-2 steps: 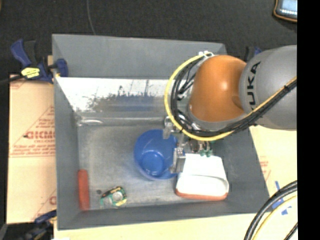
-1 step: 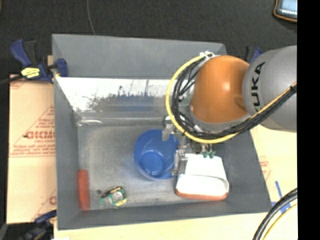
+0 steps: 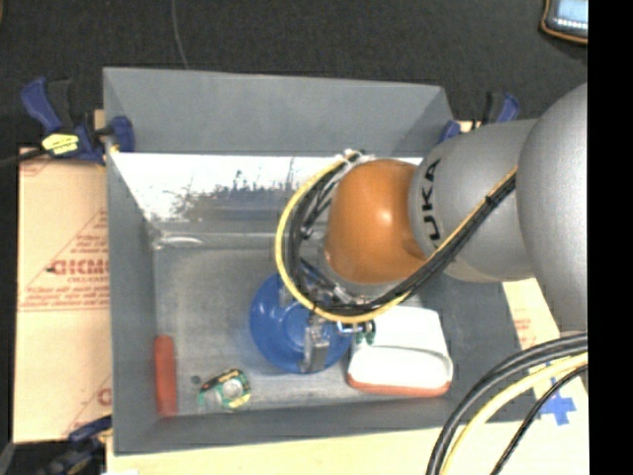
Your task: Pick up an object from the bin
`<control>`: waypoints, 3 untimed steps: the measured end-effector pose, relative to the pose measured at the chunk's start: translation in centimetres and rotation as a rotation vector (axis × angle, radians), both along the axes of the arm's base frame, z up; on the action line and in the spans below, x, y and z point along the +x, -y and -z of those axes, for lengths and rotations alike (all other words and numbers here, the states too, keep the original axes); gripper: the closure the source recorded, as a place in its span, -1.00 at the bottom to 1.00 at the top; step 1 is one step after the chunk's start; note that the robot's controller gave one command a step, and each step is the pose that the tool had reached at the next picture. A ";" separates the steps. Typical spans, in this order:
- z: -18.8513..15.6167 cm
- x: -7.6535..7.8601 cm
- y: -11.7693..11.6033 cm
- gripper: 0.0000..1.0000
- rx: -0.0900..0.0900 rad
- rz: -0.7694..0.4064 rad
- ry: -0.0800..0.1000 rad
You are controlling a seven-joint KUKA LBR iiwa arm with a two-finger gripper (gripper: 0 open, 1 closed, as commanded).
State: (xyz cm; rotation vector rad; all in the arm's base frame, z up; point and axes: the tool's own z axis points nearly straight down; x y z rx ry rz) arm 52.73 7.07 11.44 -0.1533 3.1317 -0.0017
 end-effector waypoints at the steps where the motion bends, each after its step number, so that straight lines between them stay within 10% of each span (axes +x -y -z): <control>1: -0.2 -0.8 1.2 -1.00 0.001 -0.001 0.007; 2: -2.0 -1.6 1.1 1.00 0.001 -0.166 0.009; 3: -2.0 -1.6 1.1 1.00 0.001 -0.165 0.009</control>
Offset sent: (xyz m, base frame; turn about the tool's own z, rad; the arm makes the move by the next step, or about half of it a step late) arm -0.0168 -0.0108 0.0199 -0.1688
